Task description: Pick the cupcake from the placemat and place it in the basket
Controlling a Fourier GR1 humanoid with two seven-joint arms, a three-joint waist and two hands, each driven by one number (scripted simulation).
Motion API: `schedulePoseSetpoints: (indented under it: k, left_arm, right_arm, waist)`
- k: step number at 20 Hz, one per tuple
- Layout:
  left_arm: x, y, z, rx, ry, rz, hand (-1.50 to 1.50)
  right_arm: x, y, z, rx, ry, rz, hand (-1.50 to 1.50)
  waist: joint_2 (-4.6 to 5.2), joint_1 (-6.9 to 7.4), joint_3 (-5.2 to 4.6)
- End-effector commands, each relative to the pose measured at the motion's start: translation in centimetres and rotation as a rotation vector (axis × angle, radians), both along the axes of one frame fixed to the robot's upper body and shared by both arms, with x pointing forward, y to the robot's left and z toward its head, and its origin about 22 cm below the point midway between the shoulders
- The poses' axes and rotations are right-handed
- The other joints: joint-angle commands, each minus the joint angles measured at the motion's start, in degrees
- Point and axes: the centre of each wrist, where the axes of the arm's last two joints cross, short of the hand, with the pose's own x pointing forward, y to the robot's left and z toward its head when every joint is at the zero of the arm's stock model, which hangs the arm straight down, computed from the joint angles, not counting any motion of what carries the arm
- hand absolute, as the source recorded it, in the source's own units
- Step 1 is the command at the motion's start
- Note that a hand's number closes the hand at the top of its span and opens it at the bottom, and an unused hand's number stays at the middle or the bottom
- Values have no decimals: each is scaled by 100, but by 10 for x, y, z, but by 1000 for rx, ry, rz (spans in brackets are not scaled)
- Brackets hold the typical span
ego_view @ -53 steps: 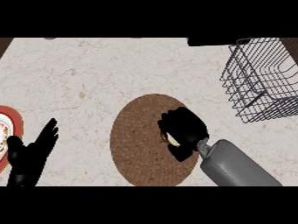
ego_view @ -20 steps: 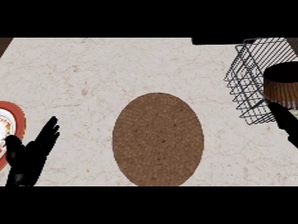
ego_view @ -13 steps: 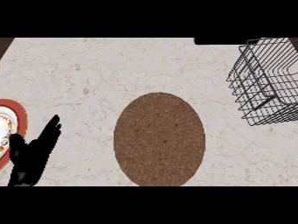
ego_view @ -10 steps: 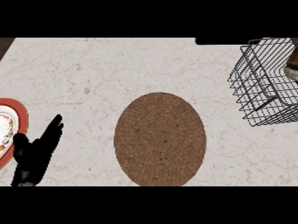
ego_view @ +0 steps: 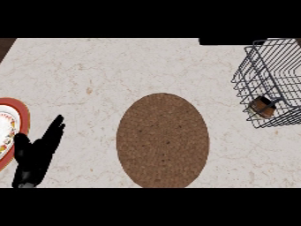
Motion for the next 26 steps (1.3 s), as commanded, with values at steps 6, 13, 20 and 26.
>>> schedulePoseSetpoints:
  k: [6, 13, 20, 26]
  left_arm:
    - [-9, 1, -33, -1, 158, 19, 0]
    - [-19, 2, -22, -7, 148, 22, 0]
    - [-24, 17, -29, -10, 163, 11, 0]
    - [-4, 3, -23, 7, 166, 25, 0]
  right_arm:
    - [26, -31, -44, 107, 0, 10, 150]
    - [20, -81, -57, -96, 64, -193, 150]
    - [25, -97, -71, -217, 57, -97, -150]
    - [36, -116, -60, -131, -12, -122, -150]
  waist:
    - [63, -24, -75]
    - [70, 19, -71]
    - [48, 3, -75]
    - [55, -19, -75]
